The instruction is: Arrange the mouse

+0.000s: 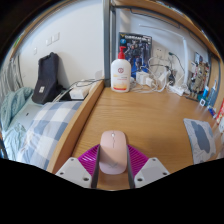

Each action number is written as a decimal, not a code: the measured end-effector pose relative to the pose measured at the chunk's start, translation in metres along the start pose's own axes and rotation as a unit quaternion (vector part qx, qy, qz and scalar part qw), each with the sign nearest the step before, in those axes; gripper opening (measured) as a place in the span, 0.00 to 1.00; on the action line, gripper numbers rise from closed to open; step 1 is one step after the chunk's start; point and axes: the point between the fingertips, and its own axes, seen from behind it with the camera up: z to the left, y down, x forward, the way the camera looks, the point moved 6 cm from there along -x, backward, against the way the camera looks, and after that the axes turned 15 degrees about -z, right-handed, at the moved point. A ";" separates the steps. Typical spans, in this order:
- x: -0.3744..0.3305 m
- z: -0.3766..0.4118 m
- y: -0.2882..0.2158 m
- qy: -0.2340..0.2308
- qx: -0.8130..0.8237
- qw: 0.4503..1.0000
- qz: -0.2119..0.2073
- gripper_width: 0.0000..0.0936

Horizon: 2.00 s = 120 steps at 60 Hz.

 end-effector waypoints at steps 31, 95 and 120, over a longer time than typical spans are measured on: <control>-0.010 -0.027 -0.067 -0.004 0.017 1.000 -0.012 0.28; -0.039 -0.392 -0.009 0.075 0.047 0.995 0.041 0.30; -0.045 -0.384 -0.006 0.042 0.041 0.995 0.082 0.74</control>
